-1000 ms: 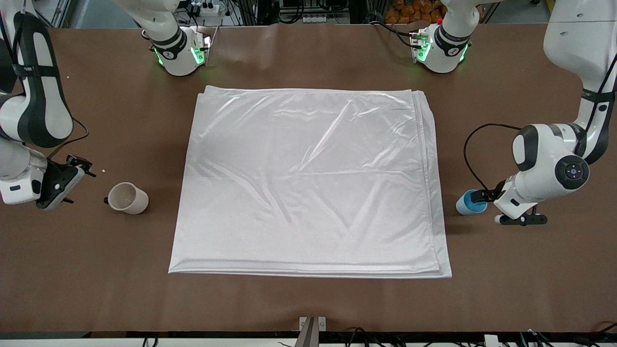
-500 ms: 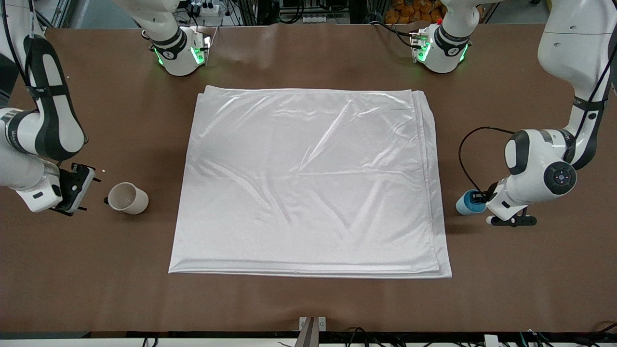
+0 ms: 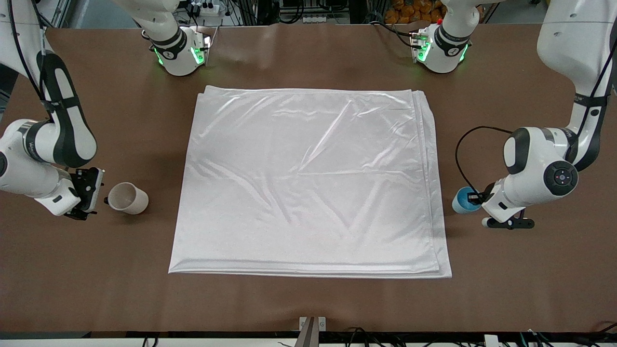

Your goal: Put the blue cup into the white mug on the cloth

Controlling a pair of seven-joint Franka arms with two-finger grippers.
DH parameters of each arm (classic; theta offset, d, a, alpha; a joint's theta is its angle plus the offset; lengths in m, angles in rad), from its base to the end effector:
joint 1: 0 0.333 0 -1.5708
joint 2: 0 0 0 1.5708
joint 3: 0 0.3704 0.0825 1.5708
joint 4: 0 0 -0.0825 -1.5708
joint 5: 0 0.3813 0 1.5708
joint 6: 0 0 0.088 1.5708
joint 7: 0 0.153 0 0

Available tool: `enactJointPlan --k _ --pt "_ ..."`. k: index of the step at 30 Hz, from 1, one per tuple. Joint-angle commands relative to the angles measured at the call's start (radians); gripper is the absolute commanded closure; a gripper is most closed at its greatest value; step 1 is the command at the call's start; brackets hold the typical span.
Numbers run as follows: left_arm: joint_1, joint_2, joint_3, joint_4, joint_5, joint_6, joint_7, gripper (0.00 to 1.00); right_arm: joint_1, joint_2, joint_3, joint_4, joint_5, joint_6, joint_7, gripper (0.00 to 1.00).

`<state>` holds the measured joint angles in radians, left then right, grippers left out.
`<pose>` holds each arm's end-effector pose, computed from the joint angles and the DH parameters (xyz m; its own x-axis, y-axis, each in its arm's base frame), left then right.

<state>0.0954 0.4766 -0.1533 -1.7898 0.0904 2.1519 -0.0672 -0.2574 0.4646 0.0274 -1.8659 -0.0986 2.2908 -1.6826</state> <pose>0.6588 -0.0233 0.2842 0.9938 -0.0309 -0.1073 -0.0318 -0.9995 -0.0069 0.6363 -0.1559 0.2682 0.0530 0.9971 -0.0542 0.9973 -0.0556 -0.0474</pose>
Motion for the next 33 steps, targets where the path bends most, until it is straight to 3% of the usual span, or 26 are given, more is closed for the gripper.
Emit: enactJointPlan --k 1,5,8,13,26,33 --pt "-0.003 -0.093 -0.017 0.16 -0.015 -0.286 -0.033 1.0 -0.003 0.035 0.003 0.025 -0.015 0.025 -0.065 0.0" --pt "-0.006 -0.093 -0.02 0.361 -0.017 -0.518 -0.026 1.0 -0.003 0.045 0.003 0.027 -0.015 0.03 -0.091 0.0" --pt "-0.008 -0.102 -0.028 0.415 -0.018 -0.61 -0.026 1.0 -0.005 0.054 0.003 0.025 -0.015 0.036 -0.106 0.0" --pt "-0.002 -0.191 -0.049 0.418 -0.015 -0.624 -0.026 1.0 -0.011 0.068 0.003 0.024 -0.013 0.042 -0.124 0.0" --pt "-0.013 -0.239 -0.054 0.425 -0.012 -0.673 -0.017 1.0 -0.026 0.094 0.005 0.016 -0.006 0.062 -0.138 0.03" --pt "-0.008 -0.271 -0.054 0.426 -0.015 -0.693 0.009 1.0 -0.029 0.095 0.006 0.005 -0.004 0.067 -0.138 0.26"
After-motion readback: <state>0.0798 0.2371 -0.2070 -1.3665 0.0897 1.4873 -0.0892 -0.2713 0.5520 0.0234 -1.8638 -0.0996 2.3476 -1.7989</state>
